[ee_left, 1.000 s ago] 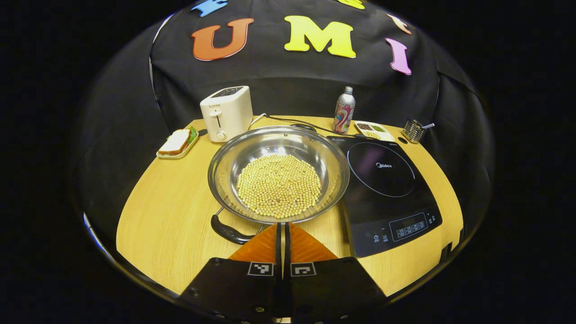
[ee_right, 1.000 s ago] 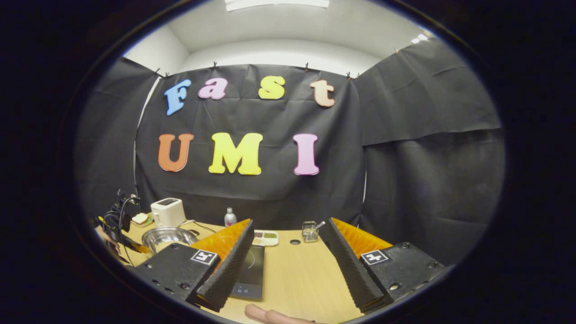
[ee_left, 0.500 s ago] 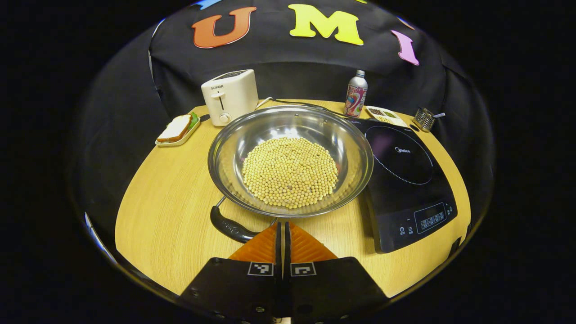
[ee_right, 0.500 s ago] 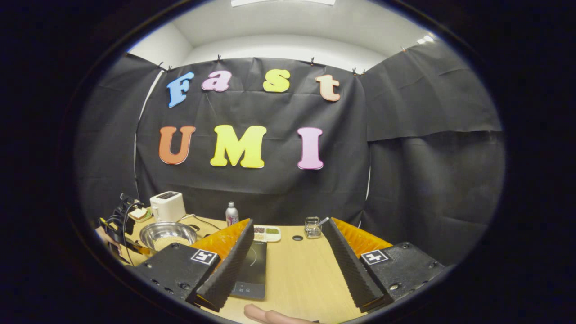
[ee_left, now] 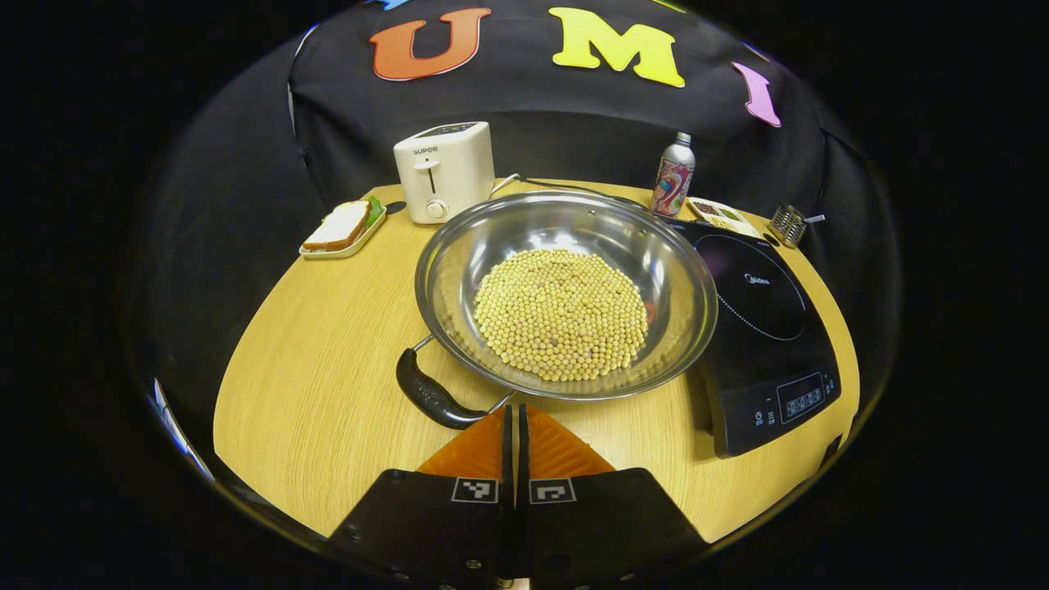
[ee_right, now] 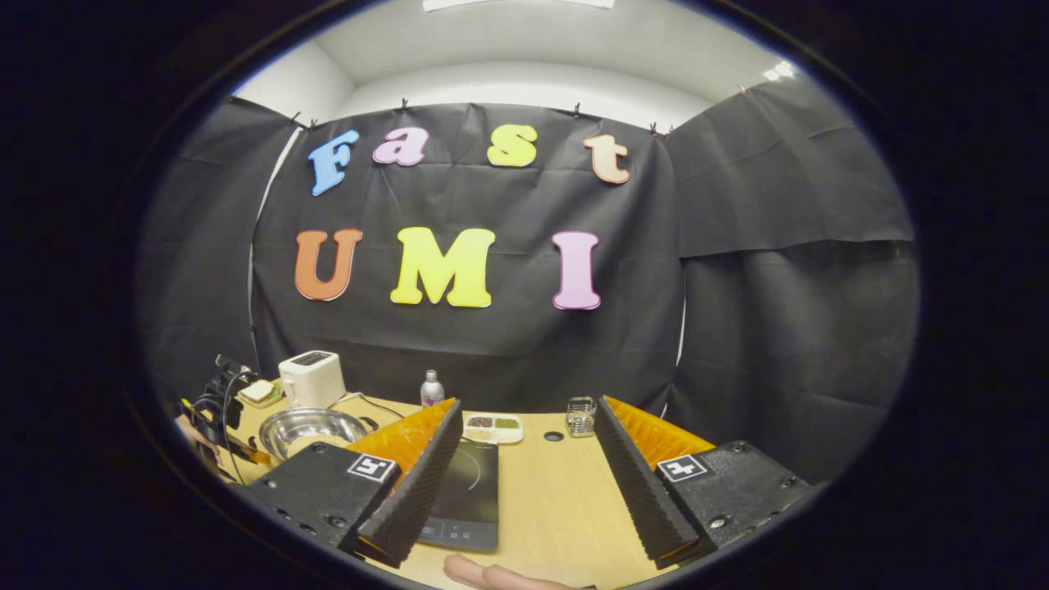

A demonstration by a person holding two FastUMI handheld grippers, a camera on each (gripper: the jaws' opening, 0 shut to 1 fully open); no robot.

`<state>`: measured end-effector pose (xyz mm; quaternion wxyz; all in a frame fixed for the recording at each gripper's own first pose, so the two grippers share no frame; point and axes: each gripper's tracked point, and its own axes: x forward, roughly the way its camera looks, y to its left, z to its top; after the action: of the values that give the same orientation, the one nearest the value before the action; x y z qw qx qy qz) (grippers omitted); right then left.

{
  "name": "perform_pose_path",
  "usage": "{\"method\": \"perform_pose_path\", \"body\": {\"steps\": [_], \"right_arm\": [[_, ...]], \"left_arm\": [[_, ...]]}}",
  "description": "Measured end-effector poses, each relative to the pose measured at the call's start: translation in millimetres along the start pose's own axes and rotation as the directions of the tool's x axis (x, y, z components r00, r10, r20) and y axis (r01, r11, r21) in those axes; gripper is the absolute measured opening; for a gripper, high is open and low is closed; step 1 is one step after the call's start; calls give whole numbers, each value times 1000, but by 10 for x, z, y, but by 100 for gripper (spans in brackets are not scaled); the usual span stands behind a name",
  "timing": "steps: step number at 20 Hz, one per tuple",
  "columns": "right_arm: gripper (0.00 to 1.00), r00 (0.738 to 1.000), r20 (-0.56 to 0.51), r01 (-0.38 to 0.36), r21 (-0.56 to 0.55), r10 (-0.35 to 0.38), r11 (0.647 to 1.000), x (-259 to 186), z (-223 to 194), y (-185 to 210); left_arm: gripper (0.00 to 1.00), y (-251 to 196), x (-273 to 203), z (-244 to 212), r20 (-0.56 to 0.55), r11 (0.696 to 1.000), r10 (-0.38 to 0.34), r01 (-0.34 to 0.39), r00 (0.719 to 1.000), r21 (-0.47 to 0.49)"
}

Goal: First push the handle of the pot to place it horizontally, then grasp the pot with both hands and set it on the induction cooktop.

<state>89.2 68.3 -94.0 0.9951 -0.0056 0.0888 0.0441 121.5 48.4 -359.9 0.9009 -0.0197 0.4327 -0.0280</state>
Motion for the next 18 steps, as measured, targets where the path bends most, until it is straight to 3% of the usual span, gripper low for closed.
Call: {"method": "perform_pose_path", "body": {"steps": [3,4,5,6,7,8,12,18], "right_arm": [[100,1000,13,-10,9,10,1000,50,73,117],[99,1000,19,-13,10,13,1000,70,94,156],[99,1000,22,-13,9,13,1000,88,110,181],[99,1000,24,-12,9,12,1000,111,112,199],[99,1000,25,-12,9,12,1000,132,121,214],[99,1000,26,-10,10,10,1000,164,116,233],[99,1000,4,-16,32,15,999,278,46,304],[99,998,-38,-47,28,48,999,440,-82,405]], "left_arm": [[0,166,65,34,-3,1000,16,-16,1000,-17],[10,215,102,49,-8,999,18,-18,1000,-31],[10,234,110,57,-14,999,14,-14,1000,-41],[0,263,124,84,-14,999,11,-11,1000,-50],[10,309,158,102,-16,999,12,-13,1000,-53],[0,351,180,121,-17,998,16,-17,1000,-53],[0,593,364,167,-42,996,64,-66,997,-63],[0,776,562,283,-51,993,74,-78,996,-89]]}}
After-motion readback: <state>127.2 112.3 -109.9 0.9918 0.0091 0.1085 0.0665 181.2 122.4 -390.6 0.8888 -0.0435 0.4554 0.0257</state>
